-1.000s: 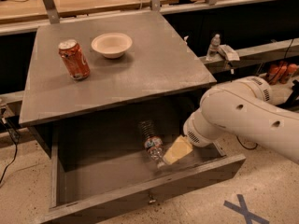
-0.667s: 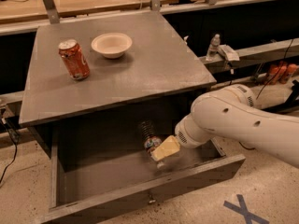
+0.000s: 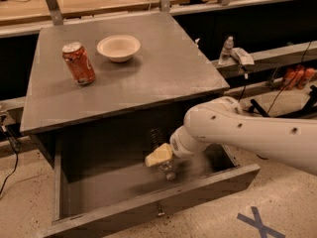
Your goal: Pick water bottle from top drawer and place on counter
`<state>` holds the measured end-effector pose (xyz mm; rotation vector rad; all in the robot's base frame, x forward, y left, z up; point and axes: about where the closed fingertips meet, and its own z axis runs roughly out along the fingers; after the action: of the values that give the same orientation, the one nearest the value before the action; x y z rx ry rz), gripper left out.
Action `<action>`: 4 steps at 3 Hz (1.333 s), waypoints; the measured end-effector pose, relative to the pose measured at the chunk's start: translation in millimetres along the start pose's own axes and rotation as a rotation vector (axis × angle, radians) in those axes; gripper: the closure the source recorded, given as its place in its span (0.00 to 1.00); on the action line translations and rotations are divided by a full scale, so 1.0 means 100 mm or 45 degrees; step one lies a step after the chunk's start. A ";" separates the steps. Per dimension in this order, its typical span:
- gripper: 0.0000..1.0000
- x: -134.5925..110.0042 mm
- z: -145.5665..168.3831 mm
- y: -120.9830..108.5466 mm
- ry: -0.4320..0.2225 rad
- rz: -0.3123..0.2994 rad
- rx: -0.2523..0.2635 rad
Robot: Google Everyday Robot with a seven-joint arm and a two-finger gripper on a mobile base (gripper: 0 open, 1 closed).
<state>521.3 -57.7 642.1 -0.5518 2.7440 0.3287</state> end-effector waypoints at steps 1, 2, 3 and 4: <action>0.23 0.04 0.28 0.03 0.061 -0.002 0.012; 0.47 0.06 0.35 0.04 0.087 -0.047 0.044; 0.70 -0.14 0.22 0.16 -0.010 -0.065 -0.023; 0.93 -0.41 -0.30 0.13 -0.182 -0.084 -0.098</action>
Offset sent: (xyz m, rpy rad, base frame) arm 0.0028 0.0117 -0.0397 -0.1132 0.0341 0.0611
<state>543.9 -40.9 686.0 -0.6129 2.5785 0.4410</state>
